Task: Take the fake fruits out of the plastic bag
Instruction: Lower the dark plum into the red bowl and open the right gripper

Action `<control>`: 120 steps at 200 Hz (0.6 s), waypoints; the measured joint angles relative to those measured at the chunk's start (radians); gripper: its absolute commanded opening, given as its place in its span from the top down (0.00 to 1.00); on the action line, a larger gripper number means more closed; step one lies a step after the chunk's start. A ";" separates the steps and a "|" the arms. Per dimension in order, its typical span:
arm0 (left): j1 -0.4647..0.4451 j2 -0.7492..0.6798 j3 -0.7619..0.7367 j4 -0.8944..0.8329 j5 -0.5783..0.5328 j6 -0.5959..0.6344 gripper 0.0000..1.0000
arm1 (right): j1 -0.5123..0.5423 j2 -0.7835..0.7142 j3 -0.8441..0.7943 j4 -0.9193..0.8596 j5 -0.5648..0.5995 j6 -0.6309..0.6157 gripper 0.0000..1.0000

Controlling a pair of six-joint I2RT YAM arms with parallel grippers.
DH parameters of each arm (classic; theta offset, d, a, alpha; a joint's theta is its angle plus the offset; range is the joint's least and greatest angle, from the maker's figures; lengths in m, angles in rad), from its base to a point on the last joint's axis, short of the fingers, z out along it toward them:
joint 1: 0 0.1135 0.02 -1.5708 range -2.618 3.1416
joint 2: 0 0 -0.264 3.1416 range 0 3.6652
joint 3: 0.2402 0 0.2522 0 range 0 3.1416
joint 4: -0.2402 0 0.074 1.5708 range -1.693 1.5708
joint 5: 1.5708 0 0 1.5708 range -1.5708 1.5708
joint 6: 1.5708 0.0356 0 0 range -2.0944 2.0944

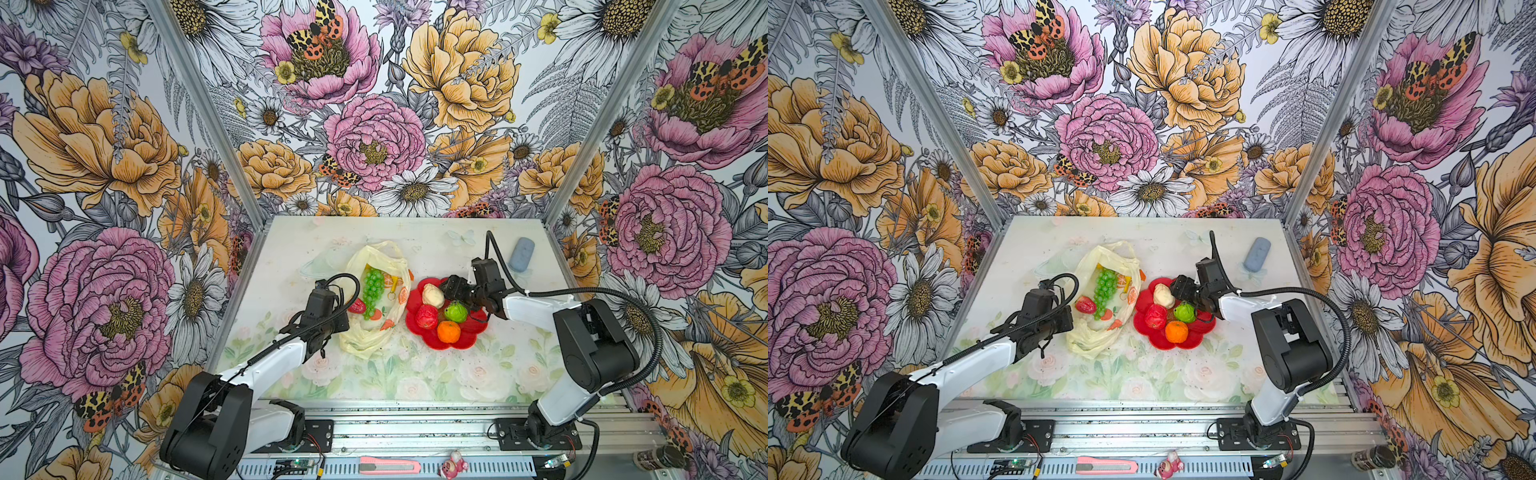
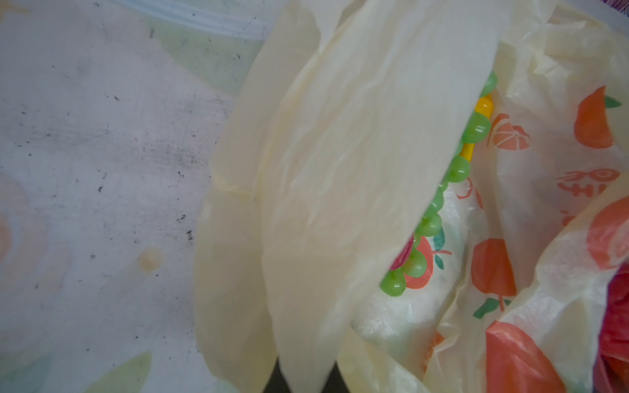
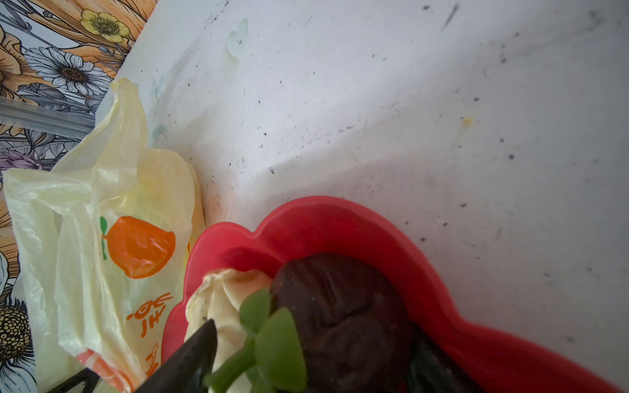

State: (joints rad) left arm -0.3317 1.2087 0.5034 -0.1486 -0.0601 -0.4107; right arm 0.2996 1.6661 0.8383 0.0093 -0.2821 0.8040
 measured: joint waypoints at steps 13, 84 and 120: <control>0.000 0.000 0.000 0.000 0.000 0.000 1.00 | -0.002 -0.011 -0.006 -0.004 0.004 0.000 0.15; 0.000 -0.001 0.000 0.000 0.000 0.000 1.00 | -0.018 -0.087 -0.024 -0.029 0.050 -0.002 0.16; 0.000 -0.002 0.000 0.000 0.000 0.000 1.00 | -0.018 -0.143 -0.033 -0.051 0.080 -0.004 0.20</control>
State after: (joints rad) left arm -0.3317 1.2064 0.5034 -0.1486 -0.0605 -0.4107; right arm 0.2817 1.5234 0.8055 -0.0418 -0.2020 0.7998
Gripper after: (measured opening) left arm 0.047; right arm 0.817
